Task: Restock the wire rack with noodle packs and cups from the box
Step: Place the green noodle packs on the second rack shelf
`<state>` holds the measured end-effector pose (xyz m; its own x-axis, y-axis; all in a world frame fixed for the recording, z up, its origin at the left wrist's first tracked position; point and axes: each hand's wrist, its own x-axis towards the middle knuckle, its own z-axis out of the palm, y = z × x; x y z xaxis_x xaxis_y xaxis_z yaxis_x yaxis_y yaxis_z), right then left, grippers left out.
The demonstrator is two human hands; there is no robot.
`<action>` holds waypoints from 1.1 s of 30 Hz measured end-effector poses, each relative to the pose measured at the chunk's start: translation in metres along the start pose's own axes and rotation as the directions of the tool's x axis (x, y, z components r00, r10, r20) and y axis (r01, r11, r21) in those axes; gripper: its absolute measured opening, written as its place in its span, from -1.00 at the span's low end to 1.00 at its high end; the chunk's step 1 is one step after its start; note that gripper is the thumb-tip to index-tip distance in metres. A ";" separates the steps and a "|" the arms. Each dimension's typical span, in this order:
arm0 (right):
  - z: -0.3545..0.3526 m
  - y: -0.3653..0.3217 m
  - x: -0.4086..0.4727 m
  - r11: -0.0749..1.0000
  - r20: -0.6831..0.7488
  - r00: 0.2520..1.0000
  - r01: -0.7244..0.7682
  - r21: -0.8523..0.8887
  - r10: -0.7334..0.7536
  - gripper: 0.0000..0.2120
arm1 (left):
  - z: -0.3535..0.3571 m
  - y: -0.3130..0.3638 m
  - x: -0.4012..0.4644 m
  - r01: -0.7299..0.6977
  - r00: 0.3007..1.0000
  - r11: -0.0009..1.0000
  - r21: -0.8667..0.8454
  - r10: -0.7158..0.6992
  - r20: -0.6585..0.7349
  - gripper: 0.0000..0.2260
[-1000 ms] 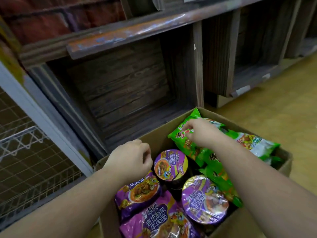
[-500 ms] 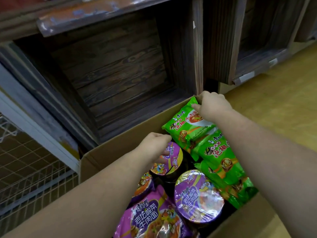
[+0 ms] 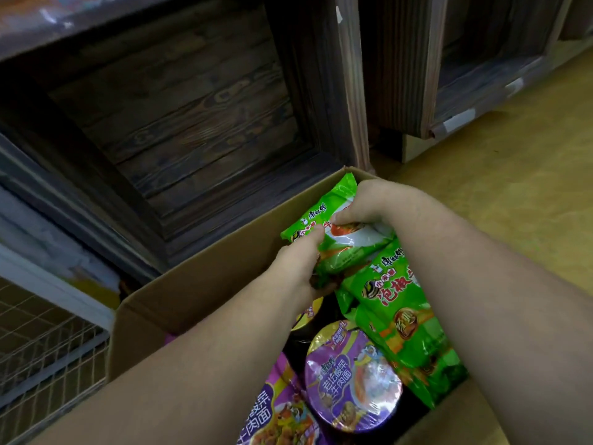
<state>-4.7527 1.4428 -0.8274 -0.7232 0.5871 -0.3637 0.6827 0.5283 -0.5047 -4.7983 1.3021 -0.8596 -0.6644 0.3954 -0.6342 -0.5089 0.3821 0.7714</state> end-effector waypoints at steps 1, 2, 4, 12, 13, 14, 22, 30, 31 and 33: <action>-0.001 -0.001 0.000 1.000 0.012 1.000 0.008 0.014 -0.008 -0.48 | -0.001 0.001 -0.002 0.002 1.000 1.000 -0.001 -0.002 -0.011 -0.68; -0.002 -0.002 0.000 0.999 0.007 1.000 0.022 0.033 -0.023 -0.49 | -0.002 0.002 -0.002 -0.002 1.000 1.000 -0.004 0.002 -0.025 -0.71; 0.000 -0.004 0.001 0.994 -0.040 0.998 0.060 0.087 -0.057 -0.48 | -0.009 0.007 -0.007 0.003 0.997 1.000 -0.022 -0.005 -0.075 -0.74; -0.011 -0.058 -0.017 0.898 -0.297 0.943 0.256 0.358 -0.151 0.00 | -0.062 0.047 -0.019 -0.169 0.984 0.956 -0.241 0.149 -0.100 -0.59; -0.014 -0.069 -0.023 0.881 -0.334 0.929 0.289 0.376 -0.162 0.01 | -0.071 0.053 -0.022 -0.216 0.975 0.937 -0.276 0.191 -0.114 -0.56; -0.017 -0.079 -0.032 0.866 -0.368 0.914 0.318 0.387 -0.171 0.02 | -0.079 0.060 -0.028 -0.254 0.966 0.921 -0.294 0.227 -0.126 -0.56; -0.055 -0.182 -0.098 0.770 -0.579 0.761 0.546 0.330 -0.293 0.09 | -0.157 0.128 -0.090 -0.524 0.848 0.793 -0.309 0.518 -0.111 -0.52; -0.040 -0.315 -0.185 0.531 -0.685 0.586 0.780 0.332 -0.433 -0.55 | -0.292 0.181 -0.190 -0.877 0.460 0.479 -0.034 0.817 -0.347 -0.50; -0.037 -0.329 -0.192 0.501 -0.690 0.573 0.796 0.340 -0.442 -0.52 | -0.307 0.184 -0.202 -0.894 0.409 0.447 0.018 0.834 -0.371 -0.51; -0.030 -0.378 -0.207 0.465 -0.705 0.528 0.829 0.310 -0.472 -0.34 | -0.355 0.197 -0.228 -0.917 0.331 0.391 0.077 0.856 -0.398 -0.46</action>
<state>-4.8585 1.1404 -0.5376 -0.6313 0.4933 0.5985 -0.3145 0.5426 -0.7789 -4.9409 0.9909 -0.5442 -0.8732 0.1249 0.4711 0.4530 -0.1489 0.8790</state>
